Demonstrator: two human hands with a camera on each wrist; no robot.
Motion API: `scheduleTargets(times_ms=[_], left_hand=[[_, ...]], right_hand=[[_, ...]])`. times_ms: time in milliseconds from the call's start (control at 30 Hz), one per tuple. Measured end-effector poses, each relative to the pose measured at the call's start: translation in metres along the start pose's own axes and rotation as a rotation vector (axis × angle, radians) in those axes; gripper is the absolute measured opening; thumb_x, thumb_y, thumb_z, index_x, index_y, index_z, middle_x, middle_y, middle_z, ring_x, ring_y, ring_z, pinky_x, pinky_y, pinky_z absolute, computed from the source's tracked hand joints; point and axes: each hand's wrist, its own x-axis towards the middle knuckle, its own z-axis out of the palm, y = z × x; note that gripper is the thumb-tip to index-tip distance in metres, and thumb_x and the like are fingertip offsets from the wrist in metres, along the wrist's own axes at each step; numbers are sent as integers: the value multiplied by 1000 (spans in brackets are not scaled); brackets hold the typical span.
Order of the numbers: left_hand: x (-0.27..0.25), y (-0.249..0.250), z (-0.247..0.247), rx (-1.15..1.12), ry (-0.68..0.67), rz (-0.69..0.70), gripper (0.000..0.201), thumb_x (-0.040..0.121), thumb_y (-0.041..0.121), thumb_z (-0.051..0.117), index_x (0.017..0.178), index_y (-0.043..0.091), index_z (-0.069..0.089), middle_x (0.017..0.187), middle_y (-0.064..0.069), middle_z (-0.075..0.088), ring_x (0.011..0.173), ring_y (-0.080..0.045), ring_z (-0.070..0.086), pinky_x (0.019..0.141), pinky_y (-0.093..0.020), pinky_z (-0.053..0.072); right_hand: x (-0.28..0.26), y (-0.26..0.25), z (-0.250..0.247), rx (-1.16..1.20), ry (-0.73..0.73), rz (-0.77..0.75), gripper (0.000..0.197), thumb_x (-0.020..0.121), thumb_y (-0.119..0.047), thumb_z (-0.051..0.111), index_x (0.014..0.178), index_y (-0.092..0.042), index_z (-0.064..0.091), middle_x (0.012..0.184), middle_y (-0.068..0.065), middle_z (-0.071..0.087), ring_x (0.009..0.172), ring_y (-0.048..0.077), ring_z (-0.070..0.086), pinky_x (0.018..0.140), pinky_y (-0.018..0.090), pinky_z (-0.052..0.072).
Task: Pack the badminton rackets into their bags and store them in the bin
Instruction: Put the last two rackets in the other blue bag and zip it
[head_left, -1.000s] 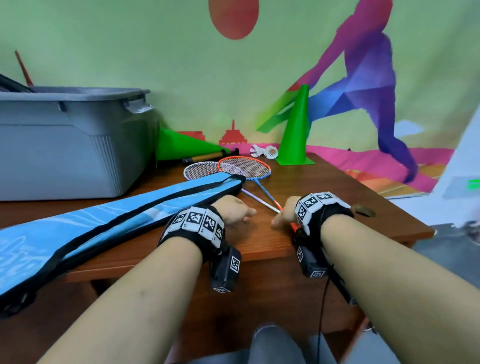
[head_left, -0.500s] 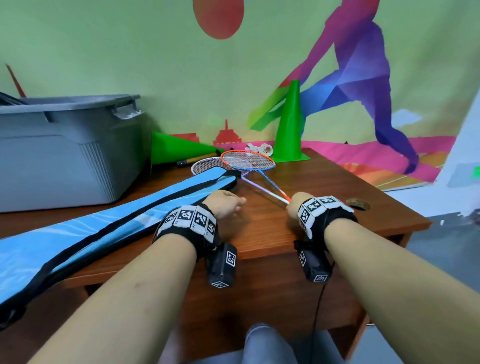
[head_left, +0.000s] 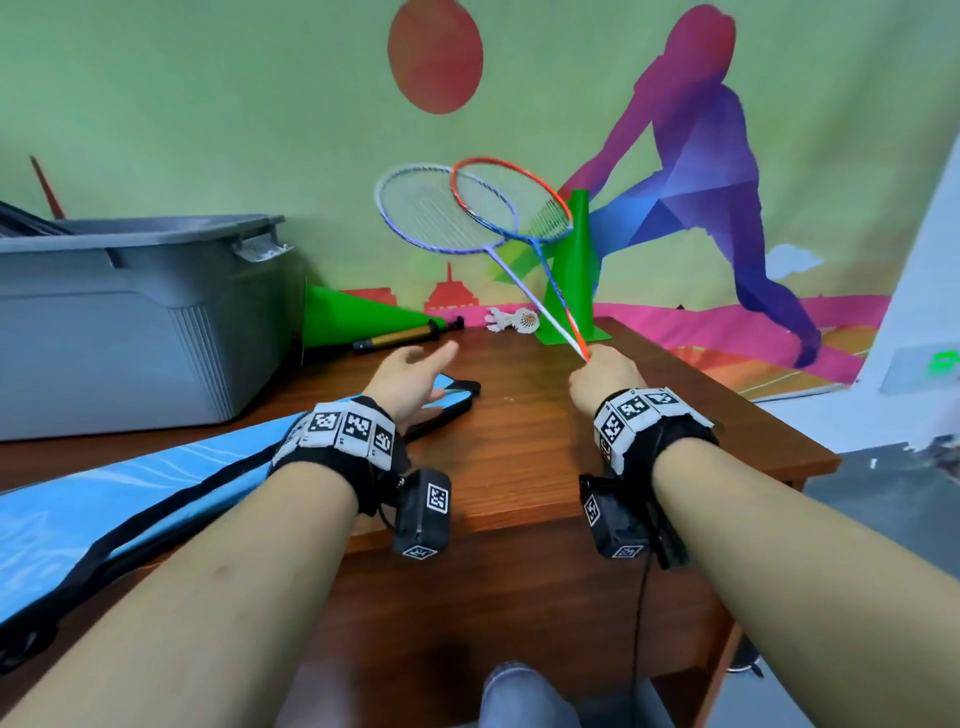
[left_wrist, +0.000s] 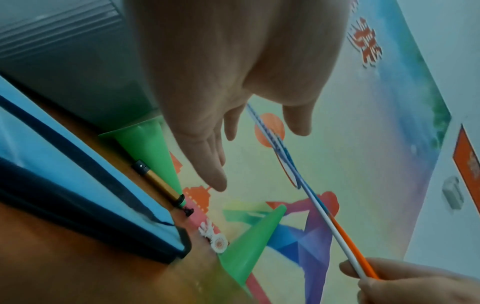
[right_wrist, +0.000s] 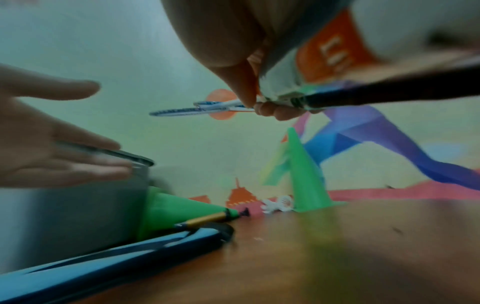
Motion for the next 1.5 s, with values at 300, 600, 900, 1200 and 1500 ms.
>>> scheduleTargets(times_ms=[300,600,900,1200,1500], left_hand=[[-5,44,-53,-563,53,133,41,88,45,58,115,15,50,124,-10,52,96,-25,63,76,-35,56],[-13,3,-105,-725,177,55,30,103,19,32,81,7,48,84,-8,65,60,-19,69,62,-26,57],[-8,-30,-125,-806,199,-68,16,101,10,35,87,11,43,95,-12,65,79,-25,62,54,-27,57],[3,-64,-124,-892,185,-162,17,103,11,31,94,6,45,97,-13,64,85,-26,62,59,-29,58],[7,-88,-130,-731,205,-256,29,101,33,37,79,18,47,91,-1,60,82,-16,65,75,-30,50]], right_hand=[[-35,-82,17,14,-193,-574,27,92,-15,45,114,-20,59,98,6,63,90,29,58,82,37,47],[-43,-118,57,-216,-302,-563,53,85,-8,47,127,-38,55,129,-3,59,127,26,45,115,51,18],[-43,-134,94,-414,-135,-522,44,85,-12,51,121,-36,60,119,-1,61,122,26,43,114,60,3],[-43,-132,133,-345,-328,-713,37,98,-22,31,126,-27,54,128,-3,57,124,25,46,112,61,-2],[-27,-132,143,-211,-616,-668,32,100,-20,39,118,-10,62,113,12,63,106,29,56,85,29,42]])
